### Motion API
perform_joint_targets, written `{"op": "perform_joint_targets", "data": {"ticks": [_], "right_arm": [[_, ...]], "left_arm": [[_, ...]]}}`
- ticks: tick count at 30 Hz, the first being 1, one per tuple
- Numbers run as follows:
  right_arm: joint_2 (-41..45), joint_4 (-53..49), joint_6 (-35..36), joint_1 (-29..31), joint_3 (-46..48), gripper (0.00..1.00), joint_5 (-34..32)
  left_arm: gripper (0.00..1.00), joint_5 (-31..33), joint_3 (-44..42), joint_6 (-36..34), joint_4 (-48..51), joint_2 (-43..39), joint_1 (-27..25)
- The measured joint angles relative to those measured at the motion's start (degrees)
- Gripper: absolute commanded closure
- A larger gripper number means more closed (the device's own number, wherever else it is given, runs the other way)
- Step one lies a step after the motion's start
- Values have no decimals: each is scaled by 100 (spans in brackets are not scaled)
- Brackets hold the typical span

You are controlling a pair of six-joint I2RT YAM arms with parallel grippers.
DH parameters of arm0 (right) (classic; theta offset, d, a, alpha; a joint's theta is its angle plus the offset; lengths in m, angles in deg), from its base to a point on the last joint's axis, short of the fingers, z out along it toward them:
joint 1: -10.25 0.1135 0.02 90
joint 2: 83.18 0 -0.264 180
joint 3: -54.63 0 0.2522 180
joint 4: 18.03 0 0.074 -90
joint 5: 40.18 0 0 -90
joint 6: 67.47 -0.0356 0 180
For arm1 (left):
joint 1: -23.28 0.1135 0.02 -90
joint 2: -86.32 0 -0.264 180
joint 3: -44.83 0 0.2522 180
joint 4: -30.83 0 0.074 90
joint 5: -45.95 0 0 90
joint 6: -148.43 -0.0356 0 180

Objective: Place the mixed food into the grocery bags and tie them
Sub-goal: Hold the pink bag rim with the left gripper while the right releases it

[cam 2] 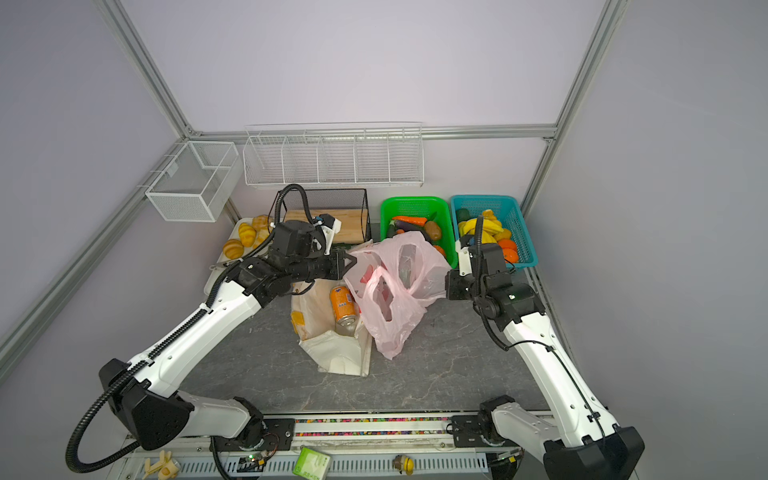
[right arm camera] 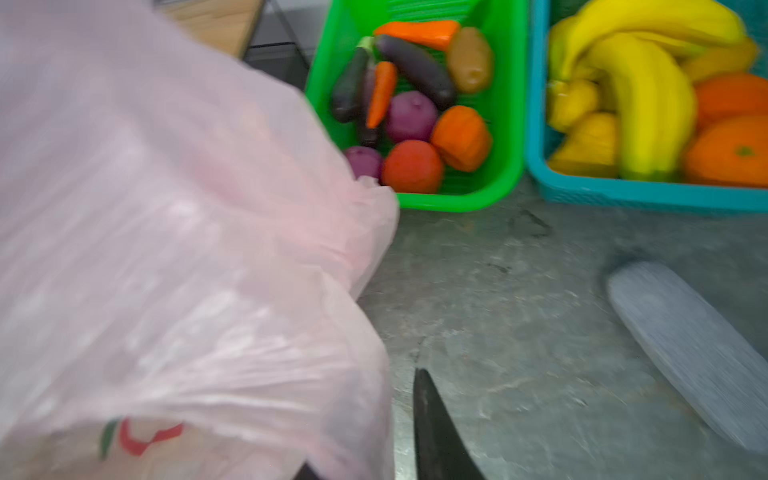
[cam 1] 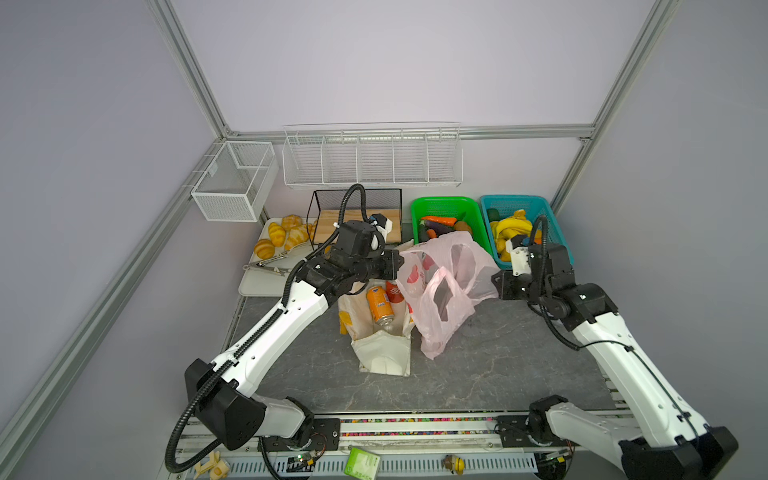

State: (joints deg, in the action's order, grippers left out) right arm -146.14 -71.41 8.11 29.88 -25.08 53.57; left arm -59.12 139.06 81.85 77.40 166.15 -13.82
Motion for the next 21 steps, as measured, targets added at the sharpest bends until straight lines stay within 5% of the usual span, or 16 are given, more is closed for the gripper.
{"op": "perform_joint_targets", "data": {"ticks": [6,14,21], "right_arm": [[-289,518,122,391,11,37,807],[46,516,299,457,24,0,699],[804,389,424,435,-201,10,466]], "left_arm": [[100,-601,-2,188,-402,195,-122],[100,-501,-2,297,-424,348,-131],[100,-466,-101,525,-573,348,151]]}}
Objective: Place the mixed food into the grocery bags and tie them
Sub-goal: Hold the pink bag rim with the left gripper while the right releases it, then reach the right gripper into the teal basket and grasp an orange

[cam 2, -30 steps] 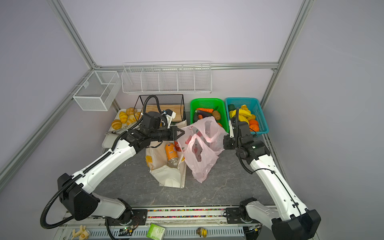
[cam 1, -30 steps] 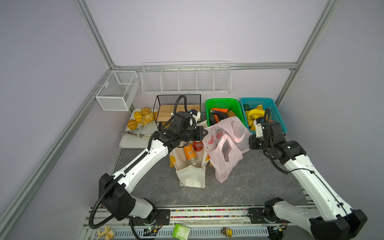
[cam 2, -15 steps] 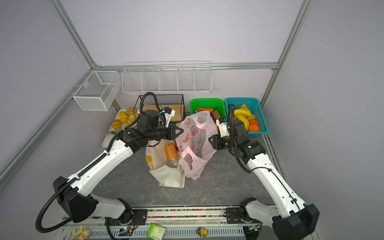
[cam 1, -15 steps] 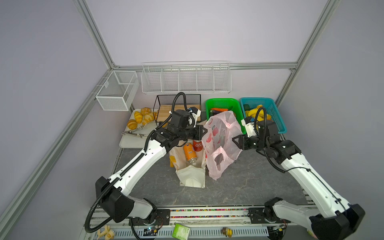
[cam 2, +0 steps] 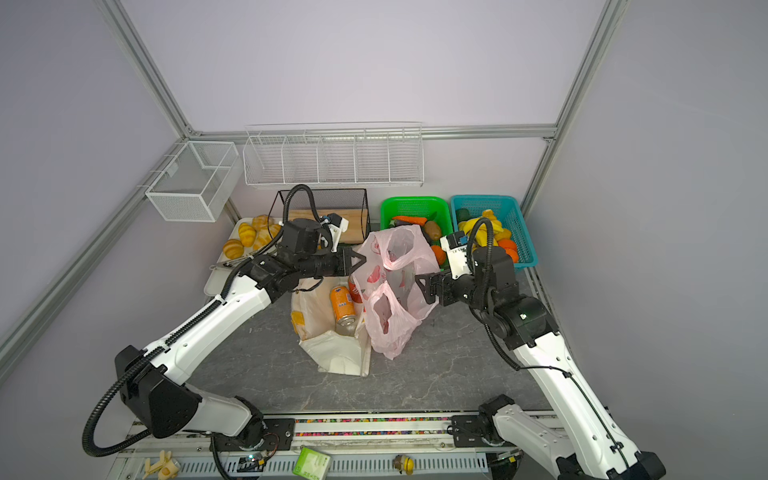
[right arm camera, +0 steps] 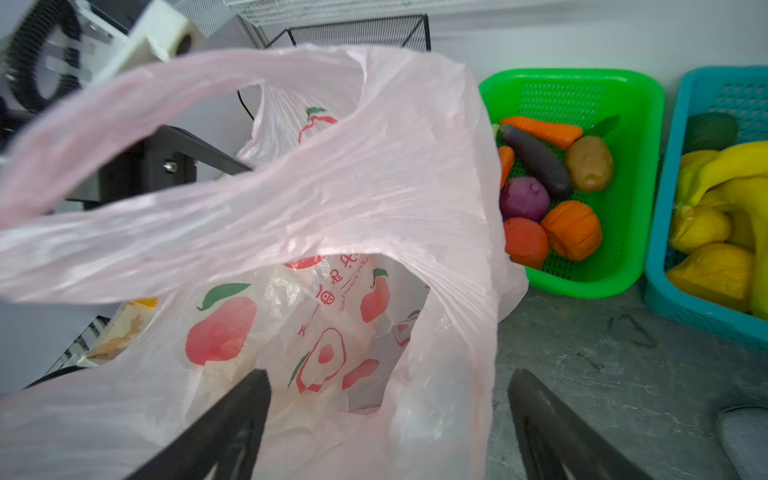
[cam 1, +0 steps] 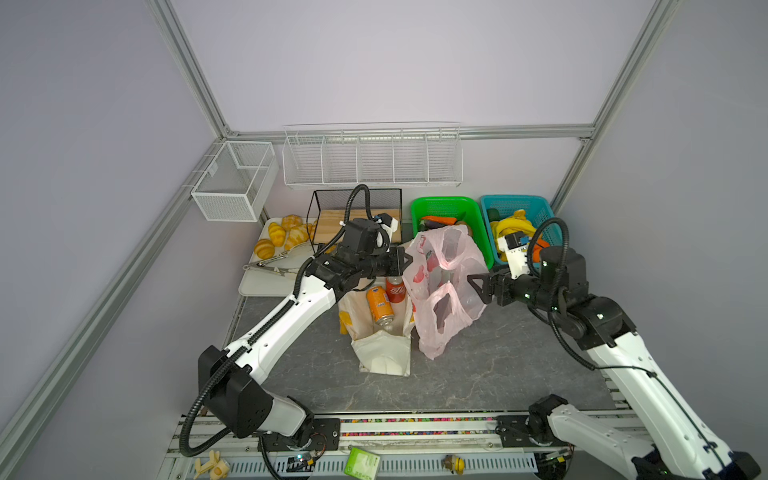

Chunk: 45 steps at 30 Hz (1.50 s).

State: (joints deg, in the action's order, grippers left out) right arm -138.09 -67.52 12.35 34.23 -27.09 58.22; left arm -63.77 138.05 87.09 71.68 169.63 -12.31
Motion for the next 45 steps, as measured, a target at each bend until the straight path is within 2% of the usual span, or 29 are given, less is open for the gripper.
{"op": "perform_joint_targets", "data": {"ticks": [3,6,10,13,19,27,32,37,45], "right_arm": [[155,-68,-11,-254,-184,10,-260],[175,-96,-101,-807,-269,10,-428],[-83,-37,-328,-1600,-269,10,-507],[-413,76,-398,-1867,-273,9,-575],[-1438,125,-210,-2044,-636,8,-1449],[-3449,173,-83,-3171,-1475,7,-2090],[-4647,-39,39,-3373,-2175,4,-2444],[-5497,-262,140,-3414,-2769,1,-2608],[-6406,-522,332,-3414,-3501,11,-2682]], "left_arm": [[100,2,-114,107,-68,0,122],[100,-2,-146,144,-92,-2,151],[100,-26,-149,170,-151,0,151],[100,-42,-164,173,-175,-2,151],[100,-131,-227,219,-249,-28,151],[100,-225,-256,240,-330,-59,153],[100,-278,-297,258,-398,-59,151],[100,-286,-323,258,-457,-61,153],[100,-286,-330,256,-479,-61,151]]}}
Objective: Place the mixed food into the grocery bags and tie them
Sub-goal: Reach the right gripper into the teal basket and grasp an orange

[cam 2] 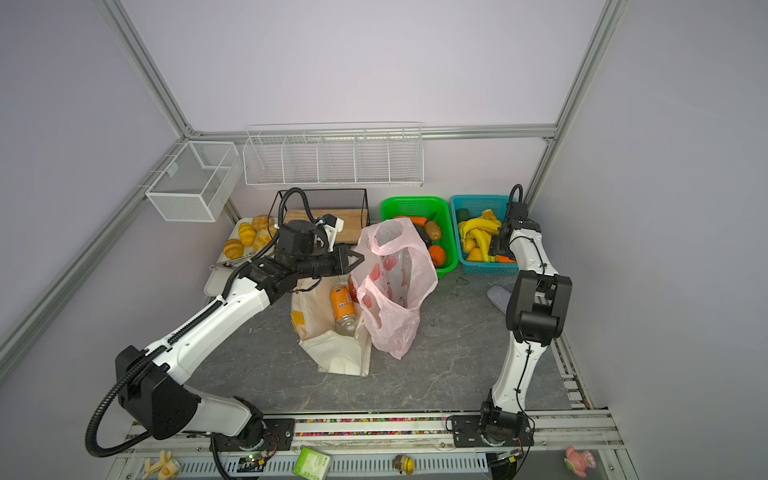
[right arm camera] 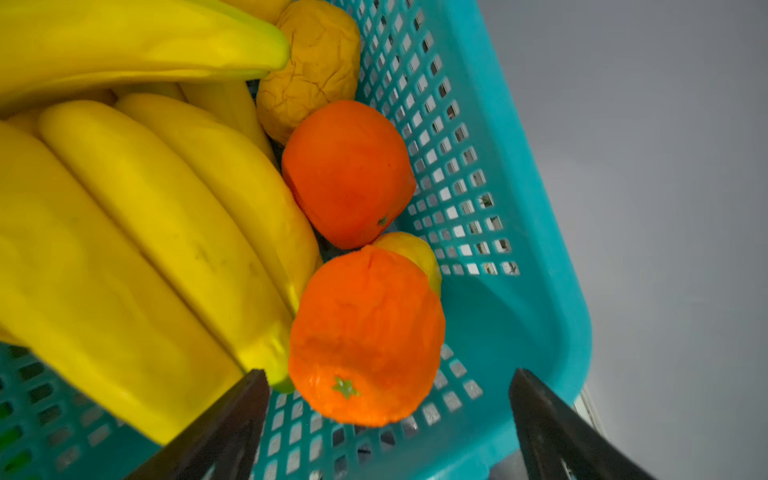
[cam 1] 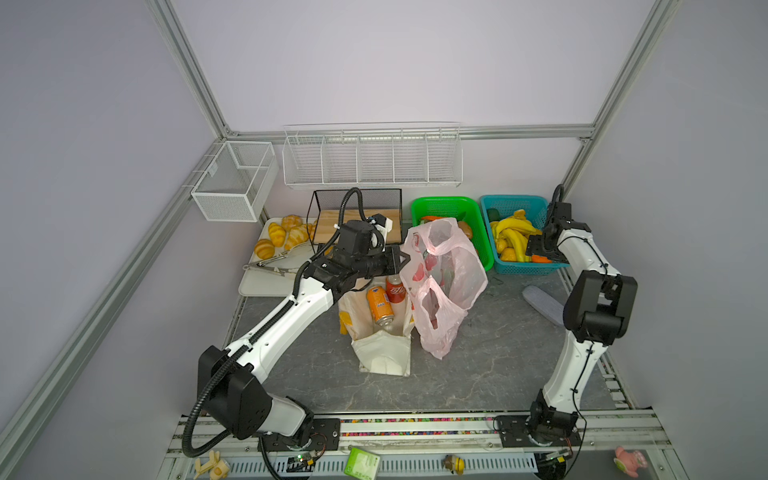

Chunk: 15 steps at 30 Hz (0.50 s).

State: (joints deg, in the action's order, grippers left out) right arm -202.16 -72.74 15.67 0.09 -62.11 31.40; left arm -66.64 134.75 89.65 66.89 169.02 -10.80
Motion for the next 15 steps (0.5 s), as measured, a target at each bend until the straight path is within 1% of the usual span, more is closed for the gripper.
{"op": "perform_joint_targets", "data": {"ticks": [3,9,11,15], "right_arm": [[-227,-63,83,0,-170,13,-44],[-562,-168,162,-33,-407,11,-39],[-632,-162,188,-52,-463,15,-33],[-684,-151,227,-63,-501,32,50]], "left_arm": [[100,0,-28,0,-22,0,0],[100,-2,-59,2,-57,0,2],[100,-4,-59,2,-79,0,0],[100,-22,-59,2,-90,0,2]]}}
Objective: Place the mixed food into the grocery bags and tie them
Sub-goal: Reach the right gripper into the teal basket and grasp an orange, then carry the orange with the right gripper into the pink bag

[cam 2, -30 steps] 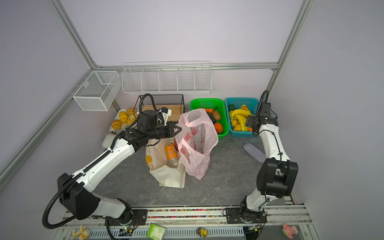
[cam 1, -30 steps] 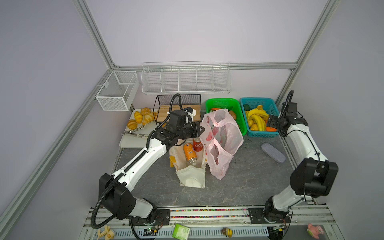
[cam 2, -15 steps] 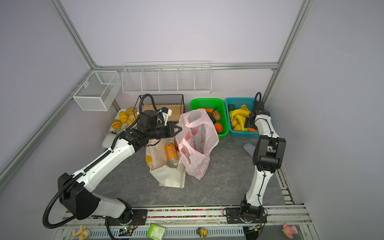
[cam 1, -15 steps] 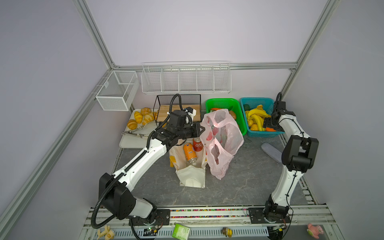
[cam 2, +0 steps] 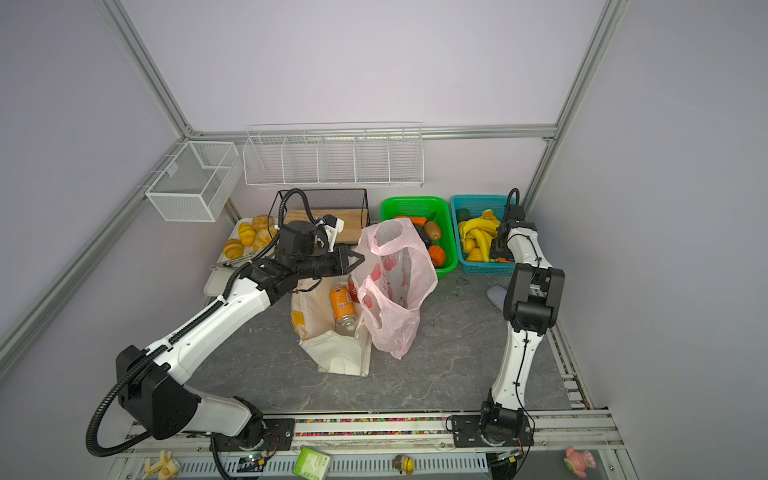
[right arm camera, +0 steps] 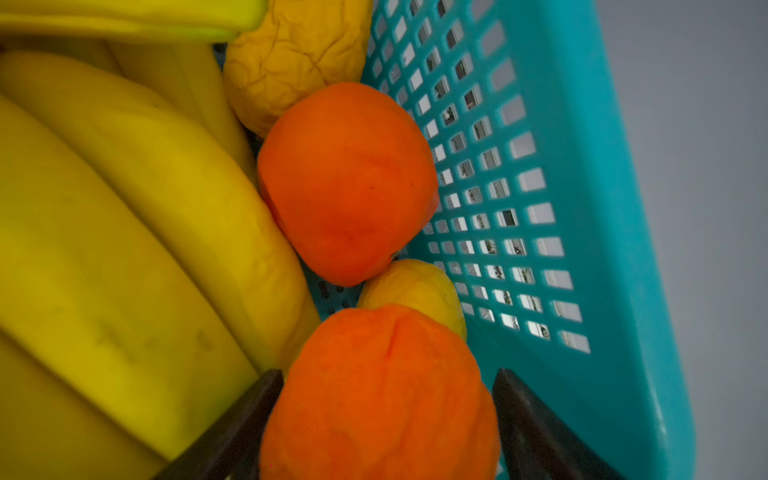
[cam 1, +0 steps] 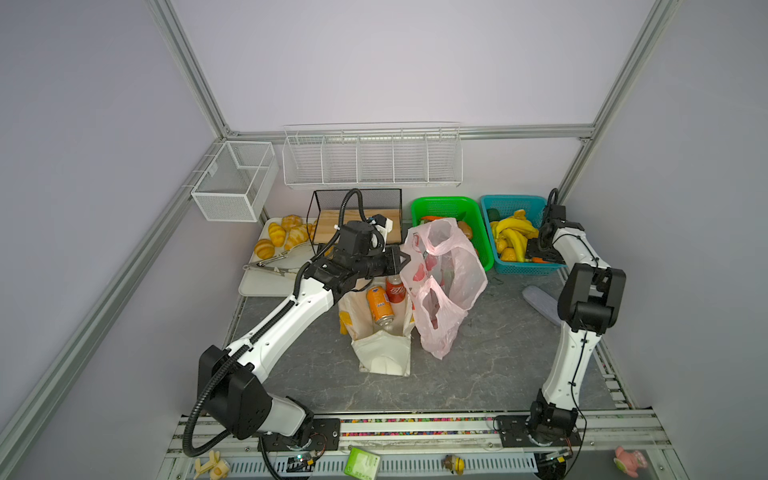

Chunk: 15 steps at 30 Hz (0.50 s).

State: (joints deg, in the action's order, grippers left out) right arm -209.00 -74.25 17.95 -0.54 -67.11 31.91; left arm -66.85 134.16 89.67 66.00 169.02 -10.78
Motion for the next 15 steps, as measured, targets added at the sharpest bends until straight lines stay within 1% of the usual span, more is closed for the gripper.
{"op": "perform_joint_targets", "data": {"ticks": [3,8,12,15], "right_arm": [[0,-9,-7,-7,0,40,107],[144,-15,-44,-13,68,45,313],[925,122,-144,7,575,46,516],[2087,319,-319,68,1290,48,754]], "left_arm": [[100,0,0,-2,0,0,0],[100,0,0,0,-7,0,-2],[100,-4,-7,0,-20,0,-2],[100,-9,-33,0,-44,0,-2]]}}
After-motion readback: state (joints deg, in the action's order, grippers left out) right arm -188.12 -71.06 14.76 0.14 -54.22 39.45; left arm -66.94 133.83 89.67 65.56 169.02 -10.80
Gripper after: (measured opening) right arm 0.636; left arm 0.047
